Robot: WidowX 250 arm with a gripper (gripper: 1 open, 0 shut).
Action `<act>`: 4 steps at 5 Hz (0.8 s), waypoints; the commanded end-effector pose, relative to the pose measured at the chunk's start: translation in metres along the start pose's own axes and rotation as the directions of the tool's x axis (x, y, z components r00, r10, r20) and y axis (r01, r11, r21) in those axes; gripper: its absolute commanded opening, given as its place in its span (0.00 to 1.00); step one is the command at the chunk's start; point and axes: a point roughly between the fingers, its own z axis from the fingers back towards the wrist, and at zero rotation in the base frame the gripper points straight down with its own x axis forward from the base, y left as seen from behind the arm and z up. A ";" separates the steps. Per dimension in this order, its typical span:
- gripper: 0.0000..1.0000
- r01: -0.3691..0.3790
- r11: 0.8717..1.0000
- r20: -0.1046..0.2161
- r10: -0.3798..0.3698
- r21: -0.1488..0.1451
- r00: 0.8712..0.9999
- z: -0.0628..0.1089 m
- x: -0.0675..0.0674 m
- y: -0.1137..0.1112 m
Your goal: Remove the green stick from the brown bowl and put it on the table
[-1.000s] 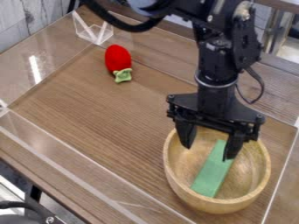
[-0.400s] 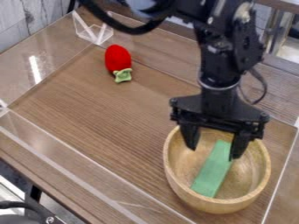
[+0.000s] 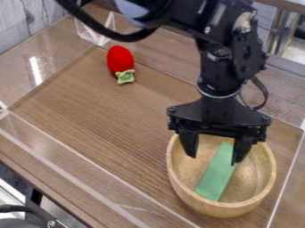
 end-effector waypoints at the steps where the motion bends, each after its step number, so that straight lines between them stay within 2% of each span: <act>1: 1.00 -0.010 1.000 0.036 0.010 -0.019 0.999 0.009 0.014 -0.005; 3: 1.00 0.101 0.994 0.020 -0.100 -0.032 0.995 0.007 0.010 -0.015; 4: 1.00 0.084 0.996 -0.010 -0.084 -0.012 0.996 0.003 0.008 -0.009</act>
